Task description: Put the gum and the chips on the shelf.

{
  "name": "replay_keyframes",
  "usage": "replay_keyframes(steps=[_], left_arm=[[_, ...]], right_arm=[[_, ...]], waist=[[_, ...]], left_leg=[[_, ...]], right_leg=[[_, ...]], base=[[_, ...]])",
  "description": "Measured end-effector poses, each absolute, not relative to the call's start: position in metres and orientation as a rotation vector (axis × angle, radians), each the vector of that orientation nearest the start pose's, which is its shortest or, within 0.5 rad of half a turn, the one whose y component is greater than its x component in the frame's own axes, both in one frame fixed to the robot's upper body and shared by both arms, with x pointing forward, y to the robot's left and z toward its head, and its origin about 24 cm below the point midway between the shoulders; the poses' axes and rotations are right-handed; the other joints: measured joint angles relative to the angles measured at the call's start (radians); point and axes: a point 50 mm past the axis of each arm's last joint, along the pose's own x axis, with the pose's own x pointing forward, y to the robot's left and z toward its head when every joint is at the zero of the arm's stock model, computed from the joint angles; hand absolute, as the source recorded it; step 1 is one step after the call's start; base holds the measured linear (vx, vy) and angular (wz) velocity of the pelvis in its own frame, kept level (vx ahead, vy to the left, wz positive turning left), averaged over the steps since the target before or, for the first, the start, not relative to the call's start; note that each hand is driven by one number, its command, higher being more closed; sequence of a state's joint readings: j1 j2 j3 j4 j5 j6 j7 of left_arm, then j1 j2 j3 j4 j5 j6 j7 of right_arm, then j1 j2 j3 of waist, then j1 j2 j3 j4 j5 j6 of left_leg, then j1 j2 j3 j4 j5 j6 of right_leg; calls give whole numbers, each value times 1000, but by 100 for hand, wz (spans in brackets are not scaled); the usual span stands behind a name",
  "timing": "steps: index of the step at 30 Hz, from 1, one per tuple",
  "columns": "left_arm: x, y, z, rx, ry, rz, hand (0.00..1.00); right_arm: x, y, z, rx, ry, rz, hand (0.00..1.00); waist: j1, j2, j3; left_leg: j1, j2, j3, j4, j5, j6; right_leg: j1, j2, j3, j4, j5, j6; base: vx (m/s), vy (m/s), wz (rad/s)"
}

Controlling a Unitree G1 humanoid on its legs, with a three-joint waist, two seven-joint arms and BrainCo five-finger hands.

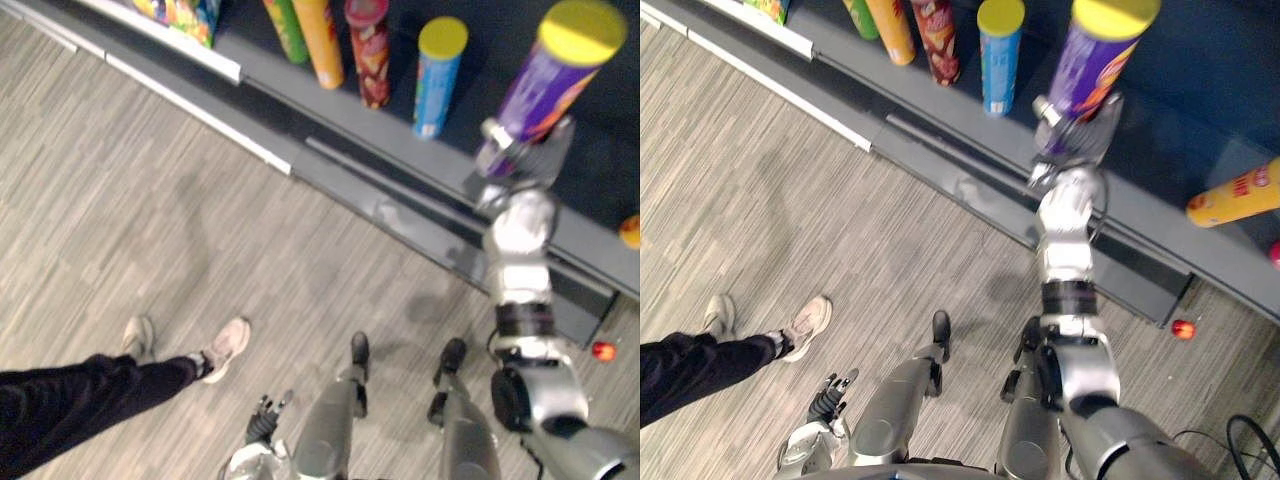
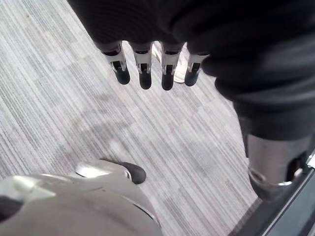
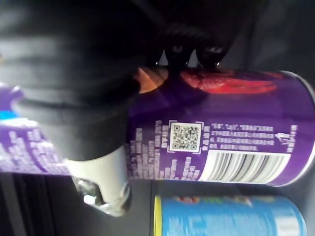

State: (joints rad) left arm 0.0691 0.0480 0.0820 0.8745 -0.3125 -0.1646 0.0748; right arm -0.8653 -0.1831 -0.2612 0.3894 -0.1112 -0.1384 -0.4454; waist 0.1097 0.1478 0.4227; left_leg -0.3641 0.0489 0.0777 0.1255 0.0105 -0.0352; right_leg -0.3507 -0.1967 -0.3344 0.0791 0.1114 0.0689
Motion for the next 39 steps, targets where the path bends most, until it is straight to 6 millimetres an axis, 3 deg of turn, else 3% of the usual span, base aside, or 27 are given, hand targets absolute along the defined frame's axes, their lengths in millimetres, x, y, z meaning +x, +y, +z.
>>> replay_keyframes(steps=[4, 11, 23, 29, 34, 39], left_arm=[[154, 186, -129, -228, 733, 322, 0], [176, 172, -120, -229, 679, 264, 0], [194, 150, -103, -309, 575, 224, 0], [202, 139, -95, -341, 532, 203, 0], [204, 137, -92, -355, 512, 205, 0], [206, 133, -89, -400, 498, 212, 0]], right_arm=[[361, -226, 277, 19, -700, -679, 100], [356, -247, 276, 82, -677, -836, 100], [345, -252, 296, 129, -750, -900, 100], [334, -259, 310, 127, -821, -940, 100], [327, -257, 337, 135, -910, -937, 100], [325, -257, 343, 128, -928, -933, 100]], waist=[[9, 20, 23], [29, 34, 34], [30, 45, 39], [27, 48, 40], [25, 48, 40], [27, 48, 40]], left_leg=[[-38, -11, -10, -25, 34, 2], [-66, -30, -22, -120, 102, -10], [-140, -42, 25, -169, 154, -29], [-167, -41, 54, -167, 157, -33], [-201, -39, 111, -160, 162, -33], [-209, -40, 121, -158, 164, -33]], right_leg=[[-68, -20, -5, 59, -17, -8], [-192, -65, -2, 187, -67, -18], [-395, -105, 54, 368, -134, -42], [-446, -120, 63, 416, -154, -50], [-501, -144, 71, 464, -174, -52], [-508, -149, 71, 467, -175, -52]], base=[[-39, 3, 12], [-50, -37, 9], [-36, -80, -3], [-5, -63, 2], [-20, -44, 10], [-10, -7, 3]])
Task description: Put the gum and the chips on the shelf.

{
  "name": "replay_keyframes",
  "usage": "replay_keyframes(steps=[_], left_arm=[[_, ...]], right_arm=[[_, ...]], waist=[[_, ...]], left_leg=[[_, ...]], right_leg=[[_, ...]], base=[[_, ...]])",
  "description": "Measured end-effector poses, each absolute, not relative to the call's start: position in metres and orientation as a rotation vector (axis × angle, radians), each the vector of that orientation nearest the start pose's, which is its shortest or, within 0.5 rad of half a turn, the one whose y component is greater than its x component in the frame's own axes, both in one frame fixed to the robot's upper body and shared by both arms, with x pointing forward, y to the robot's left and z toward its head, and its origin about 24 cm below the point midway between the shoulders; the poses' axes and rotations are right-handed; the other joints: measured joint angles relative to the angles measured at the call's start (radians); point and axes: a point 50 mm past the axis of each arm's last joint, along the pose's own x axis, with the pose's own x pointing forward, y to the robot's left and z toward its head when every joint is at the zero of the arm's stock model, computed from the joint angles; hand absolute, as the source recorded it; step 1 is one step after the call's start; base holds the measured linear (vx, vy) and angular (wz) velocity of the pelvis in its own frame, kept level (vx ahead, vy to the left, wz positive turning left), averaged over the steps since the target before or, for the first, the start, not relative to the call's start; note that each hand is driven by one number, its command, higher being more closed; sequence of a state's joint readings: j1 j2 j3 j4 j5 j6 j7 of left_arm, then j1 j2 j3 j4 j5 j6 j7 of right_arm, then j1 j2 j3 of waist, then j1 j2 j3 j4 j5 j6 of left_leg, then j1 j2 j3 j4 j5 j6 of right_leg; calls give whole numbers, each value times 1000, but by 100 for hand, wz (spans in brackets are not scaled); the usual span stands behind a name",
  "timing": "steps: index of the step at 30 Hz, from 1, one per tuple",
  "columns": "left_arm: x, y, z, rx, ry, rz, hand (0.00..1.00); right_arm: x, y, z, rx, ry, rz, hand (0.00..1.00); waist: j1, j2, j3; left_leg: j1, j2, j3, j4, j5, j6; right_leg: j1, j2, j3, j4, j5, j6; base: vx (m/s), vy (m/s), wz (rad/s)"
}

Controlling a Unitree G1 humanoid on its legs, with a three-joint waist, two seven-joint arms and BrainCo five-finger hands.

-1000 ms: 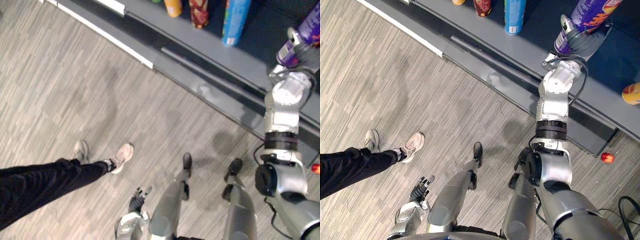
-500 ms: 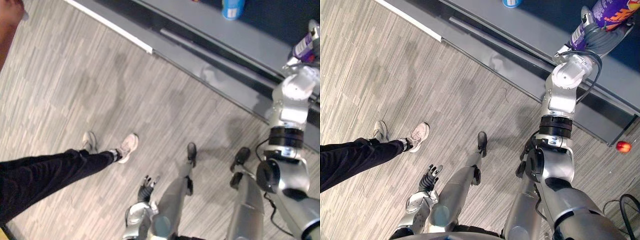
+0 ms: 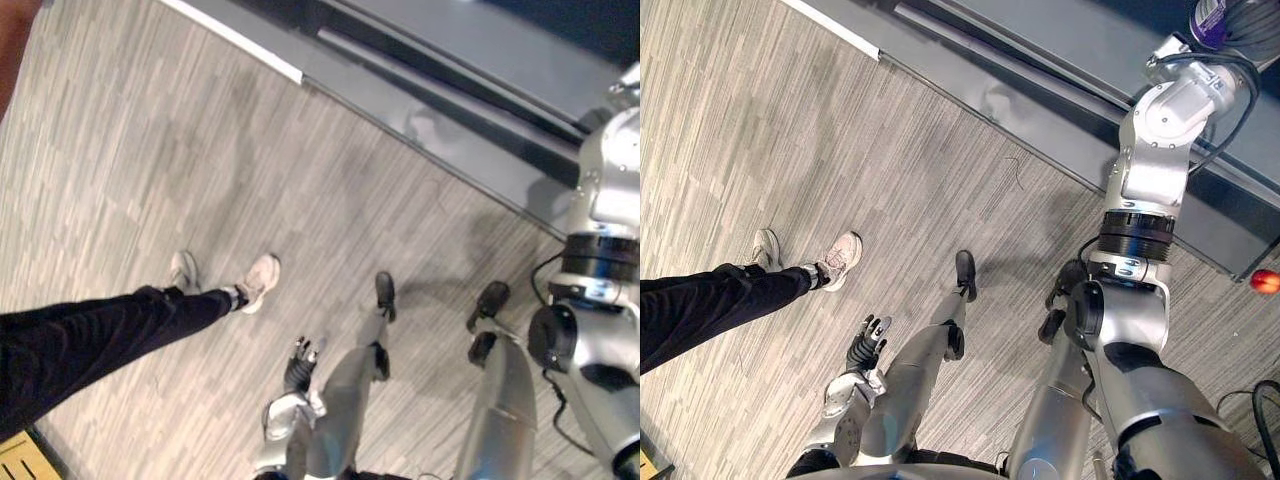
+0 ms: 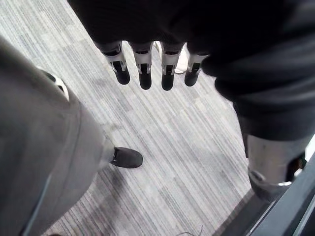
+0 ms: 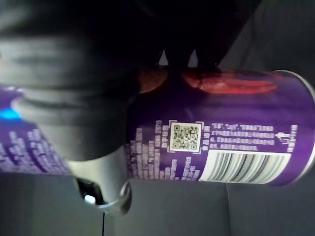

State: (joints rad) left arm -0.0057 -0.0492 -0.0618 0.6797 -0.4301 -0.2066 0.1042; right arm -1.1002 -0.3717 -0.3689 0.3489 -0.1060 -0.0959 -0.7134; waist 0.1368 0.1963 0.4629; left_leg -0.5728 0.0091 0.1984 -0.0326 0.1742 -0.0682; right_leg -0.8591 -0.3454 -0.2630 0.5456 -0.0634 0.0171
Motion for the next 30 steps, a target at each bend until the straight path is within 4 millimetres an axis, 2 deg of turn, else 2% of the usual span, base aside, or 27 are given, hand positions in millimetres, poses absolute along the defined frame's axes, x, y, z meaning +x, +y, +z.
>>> replay_keyframes(steps=[4, 12, 23, 24, 30], left_arm=[[206, 133, -89, -402, 497, 212, 0], [207, 130, -87, -399, 492, 201, 0], [208, 130, -86, -399, 486, 200, 0], [208, 129, -86, -398, 487, 198, 0], [208, 129, -86, -398, 487, 198, 0]], right_arm=[[326, -251, 349, 153, -941, -895, 100], [327, -250, 349, 158, -939, -891, 100], [329, -243, 348, 152, -935, -884, 100], [330, -243, 347, 155, -930, -883, 0], [331, -239, 346, 200, -939, -860, 0]], waist=[[-2, 0, 0], [-18, 0, 0], [-21, -1, -1], [-22, -1, -1], [-22, -1, -1]], left_leg=[[-4, -9, 10, -2, 0, 0], [-19, -21, 5, -2, 5, 7], [-38, -24, 9, 3, 10, 10], [-38, -24, 9, 4, 11, 10], [-39, -24, 9, 8, 11, 10]], right_leg=[[-20, -10, 13, 16, -7, 3], [-35, -28, 10, 31, -12, 4], [-62, -33, 19, 46, -12, 4], [-62, -33, 19, 46, -12, 4], [-62, -33, 22, 47, -12, 4]], base=[[-4, -2, 1], [-21, -6, 6], [-35, -15, 1], [-36, -16, 0], [-43, -15, 0]])
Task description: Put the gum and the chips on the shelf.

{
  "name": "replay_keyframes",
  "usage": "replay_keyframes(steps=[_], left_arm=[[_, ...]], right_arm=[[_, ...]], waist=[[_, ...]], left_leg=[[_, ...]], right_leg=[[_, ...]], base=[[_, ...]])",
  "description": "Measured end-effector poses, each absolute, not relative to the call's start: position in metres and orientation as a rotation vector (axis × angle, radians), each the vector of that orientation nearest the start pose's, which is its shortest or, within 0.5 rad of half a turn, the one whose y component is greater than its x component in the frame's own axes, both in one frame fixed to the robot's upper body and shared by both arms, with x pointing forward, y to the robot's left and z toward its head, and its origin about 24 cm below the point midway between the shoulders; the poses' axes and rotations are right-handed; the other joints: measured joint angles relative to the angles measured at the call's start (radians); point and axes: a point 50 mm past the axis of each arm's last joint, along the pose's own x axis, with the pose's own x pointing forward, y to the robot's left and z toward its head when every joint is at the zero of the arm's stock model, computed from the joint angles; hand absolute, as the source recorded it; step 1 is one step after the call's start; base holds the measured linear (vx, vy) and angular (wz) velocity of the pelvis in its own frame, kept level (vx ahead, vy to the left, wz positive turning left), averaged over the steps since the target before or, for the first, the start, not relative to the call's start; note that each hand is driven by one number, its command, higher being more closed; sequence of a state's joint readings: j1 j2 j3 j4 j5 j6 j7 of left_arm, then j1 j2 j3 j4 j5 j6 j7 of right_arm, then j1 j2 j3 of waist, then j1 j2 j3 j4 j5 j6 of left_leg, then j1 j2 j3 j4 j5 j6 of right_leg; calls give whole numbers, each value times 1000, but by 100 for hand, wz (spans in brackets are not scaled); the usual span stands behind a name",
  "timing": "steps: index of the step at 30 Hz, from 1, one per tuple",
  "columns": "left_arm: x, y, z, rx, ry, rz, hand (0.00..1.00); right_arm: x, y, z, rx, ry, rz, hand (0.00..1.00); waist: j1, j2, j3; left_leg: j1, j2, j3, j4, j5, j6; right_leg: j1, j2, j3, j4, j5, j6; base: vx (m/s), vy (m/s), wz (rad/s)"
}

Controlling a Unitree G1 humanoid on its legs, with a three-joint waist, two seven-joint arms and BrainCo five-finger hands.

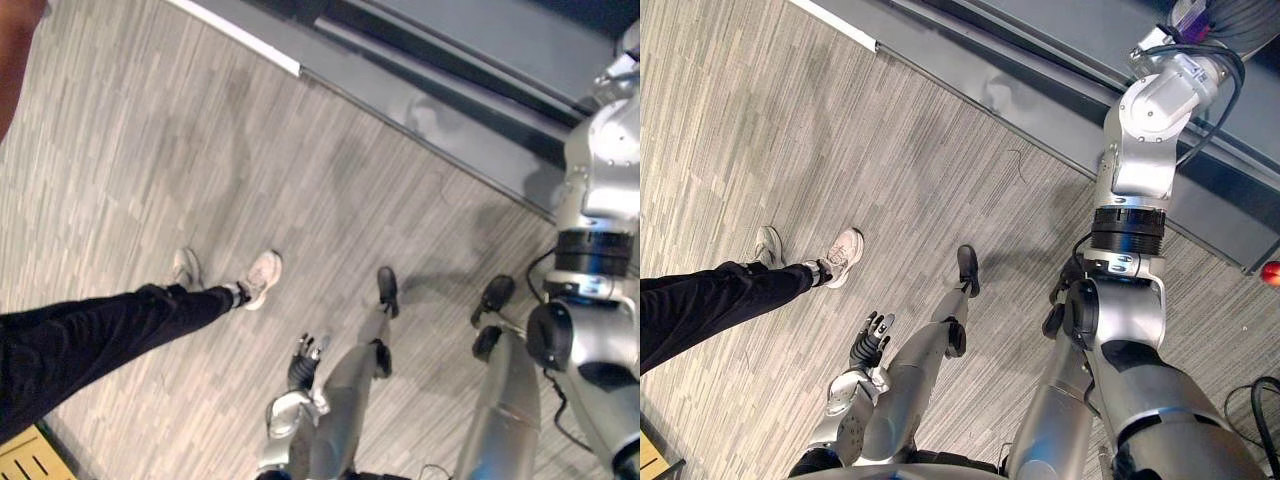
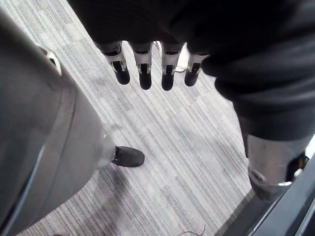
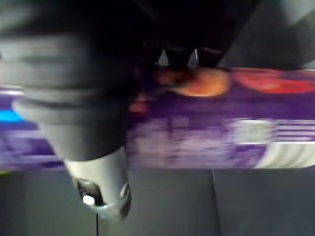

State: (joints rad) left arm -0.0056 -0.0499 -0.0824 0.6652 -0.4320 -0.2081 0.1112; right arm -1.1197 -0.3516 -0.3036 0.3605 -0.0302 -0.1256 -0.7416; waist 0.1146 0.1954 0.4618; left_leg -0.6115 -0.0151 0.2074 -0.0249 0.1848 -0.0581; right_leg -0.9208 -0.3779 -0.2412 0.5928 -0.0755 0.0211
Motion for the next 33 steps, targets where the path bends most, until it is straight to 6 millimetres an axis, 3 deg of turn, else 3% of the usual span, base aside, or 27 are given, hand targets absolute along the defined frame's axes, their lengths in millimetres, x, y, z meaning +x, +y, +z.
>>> replay_keyframes(steps=[13, 19, 25, 33], left_arm=[[207, 130, -87, -432, 489, 215, 0], [207, 130, -87, -430, 492, 218, 0], [205, 132, -90, -428, 504, 225, 0], [203, 131, -92, -434, 513, 201, 0]], right_arm=[[332, -234, 343, 230, -935, -850, 0], [338, -221, 336, 247, -908, -814, 0], [350, -207, 302, 209, -806, -765, 0], [355, -206, 267, 153, -707, -726, 0]], waist=[[0, 0, -1], [-2, -3, -3], [-2, -15, -16], [-19, -34, -34]], left_leg=[[-2, 7, 3, 8, -1, -1], [5, 17, 7, 23, -4, -3], [30, 43, 24, 53, -26, -10], [58, 72, 30, 108, -69, -14]], right_leg=[[2, 9, 1, -12, 1, 0], [16, 21, 6, -16, 1, -1], [60, 51, 7, -50, 0, 11], [128, 82, 4, -94, 14, 17]], base=[[-30, -11, -1], [-18, -11, -4], [-53, -35, -12], [-16, -30, -10]])
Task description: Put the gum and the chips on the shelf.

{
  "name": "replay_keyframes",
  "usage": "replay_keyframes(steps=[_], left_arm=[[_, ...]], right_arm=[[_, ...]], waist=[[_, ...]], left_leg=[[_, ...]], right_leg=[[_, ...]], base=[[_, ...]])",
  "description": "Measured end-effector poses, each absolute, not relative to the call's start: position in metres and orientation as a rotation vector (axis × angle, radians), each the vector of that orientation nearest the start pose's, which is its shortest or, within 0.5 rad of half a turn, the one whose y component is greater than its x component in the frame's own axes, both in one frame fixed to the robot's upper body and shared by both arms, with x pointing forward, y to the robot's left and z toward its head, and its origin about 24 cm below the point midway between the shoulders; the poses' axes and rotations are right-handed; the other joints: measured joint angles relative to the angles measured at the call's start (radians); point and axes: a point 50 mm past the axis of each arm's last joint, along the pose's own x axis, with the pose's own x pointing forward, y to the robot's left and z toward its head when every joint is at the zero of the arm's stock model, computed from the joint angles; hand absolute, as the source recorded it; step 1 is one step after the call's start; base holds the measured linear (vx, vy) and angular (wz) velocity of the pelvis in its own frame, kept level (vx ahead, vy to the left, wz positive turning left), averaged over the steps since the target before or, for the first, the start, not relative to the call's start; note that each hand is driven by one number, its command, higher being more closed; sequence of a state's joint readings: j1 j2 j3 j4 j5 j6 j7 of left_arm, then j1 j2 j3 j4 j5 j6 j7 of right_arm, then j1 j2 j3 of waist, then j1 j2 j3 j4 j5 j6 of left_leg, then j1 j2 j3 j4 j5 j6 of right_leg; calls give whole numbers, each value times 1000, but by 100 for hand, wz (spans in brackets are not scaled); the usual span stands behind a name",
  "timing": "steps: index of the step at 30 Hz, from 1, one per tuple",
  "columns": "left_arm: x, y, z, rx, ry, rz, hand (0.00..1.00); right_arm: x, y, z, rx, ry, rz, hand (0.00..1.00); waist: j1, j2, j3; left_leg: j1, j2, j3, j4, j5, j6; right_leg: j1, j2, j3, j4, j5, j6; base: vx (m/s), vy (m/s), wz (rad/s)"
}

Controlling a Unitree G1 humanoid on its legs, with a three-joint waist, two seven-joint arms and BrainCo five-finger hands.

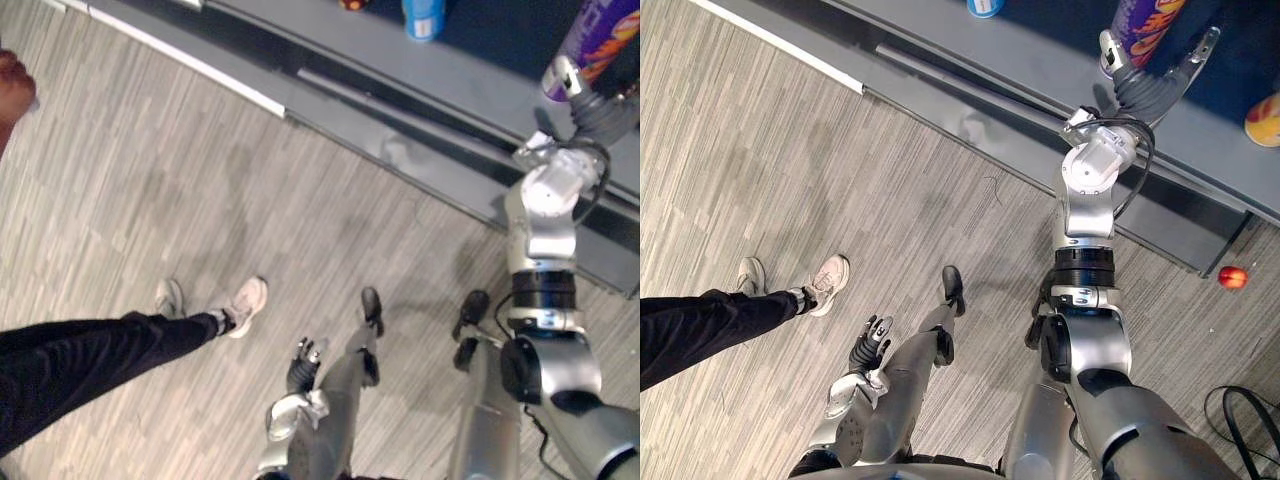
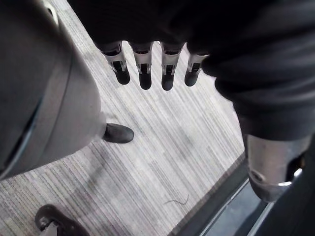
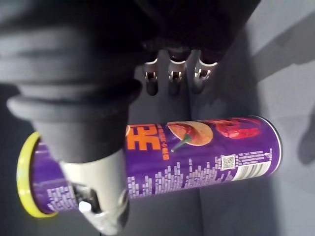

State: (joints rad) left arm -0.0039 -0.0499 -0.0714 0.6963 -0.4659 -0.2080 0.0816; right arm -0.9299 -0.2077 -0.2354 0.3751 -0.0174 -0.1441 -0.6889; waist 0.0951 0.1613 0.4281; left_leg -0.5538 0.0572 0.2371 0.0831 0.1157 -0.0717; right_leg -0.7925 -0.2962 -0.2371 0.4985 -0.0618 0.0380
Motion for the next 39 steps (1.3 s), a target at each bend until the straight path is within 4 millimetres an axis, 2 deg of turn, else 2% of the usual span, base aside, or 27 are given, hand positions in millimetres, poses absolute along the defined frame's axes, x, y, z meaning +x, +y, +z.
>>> replay_keyframes(steps=[7, 11, 13, 15, 19, 21, 24, 25, 26, 29, 32, 35, 36, 37, 39], left_arm=[[198, 139, -98, -433, 538, 233, 0], [192, 148, -106, -403, 576, 260, 0], [188, 154, -110, -394, 596, 278, 0], [183, 162, -114, -360, 623, 269, 0], [171, 176, -125, -299, 698, 271, 0], [157, 187, -135, -256, 772, 302, 0], [143, 194, -143, -203, 855, 304, 0], [134, 199, -147, -188, 894, 325, 0], [132, 200, -148, -188, 900, 328, 0], [110, 202, -155, -188, 966, 360, 0], [96, 205, -159, -199, 995, 395, 0], [92, 206, -159, -162, 1009, 395, 0], [90, 207, -160, -165, 1014, 412, 0], [87, 207, -160, -167, 1019, 419, 0], [80, 208, -161, -171, 1033, 436, 0]], right_arm=[[361, -196, 212, 187, -531, -665, 0], [357, -177, 175, 217, -432, -592, 0], [353, -159, 155, 194, -379, -513, 0], [341, -139, 126, 163, -308, -392, 0], [322, -125, 81, 89, -184, -259, 0], [304, -136, 51, 20, -95, -211, 0], [287, -149, 26, -14, -11, -199, 0], [272, -157, 8, -36, 53, -176, 0], [270, -158, 5, -37, 65, -174, 0], [231, -172, -35, -38, 229, -167, 0], [199, -183, -70, -41, 395, -192, 0], [170, -195, -95, -58, 536, -230, 0], [150, -202, -111, -69, 632, -248, 0], [142, -205, -117, -64, 670, -259, 0], [110, -212, -136, -43, 813, -307, 0]], waist=[[-12, -22, -18], [-20, -30, -21], [-33, -42, -28], [-45, -65, -39], [-69, -95, -74], [-73, -116, -121], [-81, -138, -139], [-91, -148, -166], [-92, -149, -170], [-97, -155, -243], [-98, -163, -299], [-99, -167, -320], [-102, -169, -324], [-102, -169, -333], [-105, -171, -356]], left_leg=[[40, 45, 8, 120, -82, 5], [104, 87, 19, 207, -154, 3], [136, 103, 26, 224, -180, -2], [182, 123, 35, 233, -207, -13], [245, 146, 58, 229, -232, -18], [263, 138, 56, 203, -233, -16], [300, 120, 54, 179, -235, -13], [325, 105, 49, 158, -235, -13], [331, 103, 49, 154, -235, -13], [413, 79, 51, 90, -234, -12], [463, 74, 55, 49, -232, -9], [501, 70, 56, 26, -230, -7], [528, 68, 57, 14, -229, -7], [534, 66, 58, 5, -227, -7], [569, 58, 57, -30, -218, -7]], right_leg=[[98, 36, -2, -29, 0, -1], [205, 71, 0, -60, -2, -1], [249, 90, 4, -84, 0, 1], [309, 120, 14, -131, 8, 13], [403, 166, 39, -255, 61, 16], [454, 184, 55, -365, 117, 26], [513, 184, 65, -452, 162, 28], [546, 184, 68, -494, 179, 36], [553, 183, 68, -499, 180, 38], [620, 177, 71, -538, 183, 42], [661, 178, 71, -562, 183, 43], [692, 177, 71, -572, 182, 44], [716, 177, 71, -578, 181, 45], [720, 177, 71, -580, 180, 46], [743, 174, 69, -586, 177, 50]], base=[[48, -33, -15], [73, -6, -23], [76, 9, -26], [102, 16, -30], [120, 49, -35], [132, 73, -24], [112, 72, -11], [87, 43, -5], [106, 48, -3], [86, 33, -3], [76, 7, -2], [28, 2, -1], [0, 0, 0], [0, 0, 0], [0, 0, 0]])
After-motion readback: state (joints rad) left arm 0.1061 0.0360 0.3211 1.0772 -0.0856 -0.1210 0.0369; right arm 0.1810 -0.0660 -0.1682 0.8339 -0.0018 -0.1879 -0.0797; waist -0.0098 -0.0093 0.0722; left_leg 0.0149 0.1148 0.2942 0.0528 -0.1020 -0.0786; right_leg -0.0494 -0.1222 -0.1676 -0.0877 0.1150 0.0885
